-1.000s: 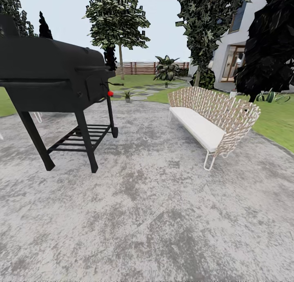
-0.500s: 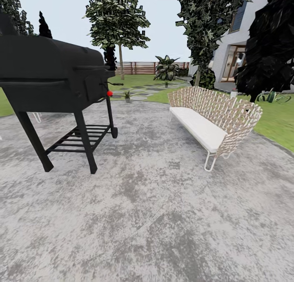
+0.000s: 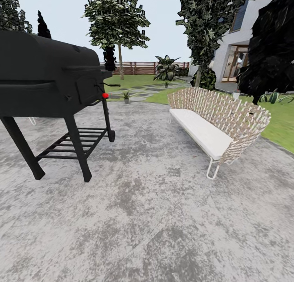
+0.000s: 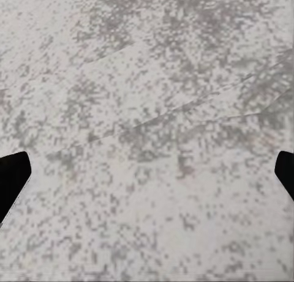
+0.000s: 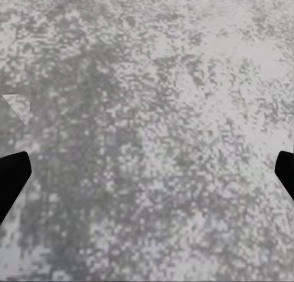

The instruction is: Pick up the pesticide atomizer in the garden and spray insectifuge to fully cover both potted plants in the garden.

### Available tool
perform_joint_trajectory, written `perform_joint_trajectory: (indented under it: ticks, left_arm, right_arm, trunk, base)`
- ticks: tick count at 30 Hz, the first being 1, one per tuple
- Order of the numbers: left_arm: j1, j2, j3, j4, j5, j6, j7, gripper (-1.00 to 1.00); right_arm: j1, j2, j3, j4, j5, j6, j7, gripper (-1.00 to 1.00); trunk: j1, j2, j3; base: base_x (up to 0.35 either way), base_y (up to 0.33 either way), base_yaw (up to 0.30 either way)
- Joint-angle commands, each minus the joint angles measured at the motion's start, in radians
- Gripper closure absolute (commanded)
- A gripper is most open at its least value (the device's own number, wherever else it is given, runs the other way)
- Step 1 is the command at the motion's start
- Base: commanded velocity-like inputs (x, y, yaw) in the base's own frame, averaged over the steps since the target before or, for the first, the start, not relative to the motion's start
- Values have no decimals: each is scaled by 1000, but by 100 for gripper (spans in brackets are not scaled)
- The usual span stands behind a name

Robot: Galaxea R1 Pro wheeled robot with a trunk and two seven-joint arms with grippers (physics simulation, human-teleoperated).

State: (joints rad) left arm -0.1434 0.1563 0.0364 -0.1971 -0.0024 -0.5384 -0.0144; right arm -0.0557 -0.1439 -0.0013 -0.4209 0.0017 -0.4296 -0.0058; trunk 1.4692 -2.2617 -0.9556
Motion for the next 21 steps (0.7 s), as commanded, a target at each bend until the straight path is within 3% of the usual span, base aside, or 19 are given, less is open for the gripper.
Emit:
perform_joint_trajectory:
  ticks: [1, 15, 21]
  left_arm:
    - [-1, 0, 3, 1, 0, -3, -2, -100]
    - [-1, -5, 1, 2, -1, -2, 0, -100]
    - [-1, -3, 3, 6, 1, -2, 2, -100]
  right_arm:
    - [0, 0, 0, 10, 0, -3, -1, -100]
    - [0, 3, -3, 24, -1, -7, -6, -100]
    - [0, 3, 1, 17, 1, -5, -82, -100]
  trunk:
    - [0, 0, -1]
    - [0, 0, -1]
    - [0, 0, -1]
  base:
    - [340, -11, 0]
    - [340, -2, 0]
    - [341, 0, 0]
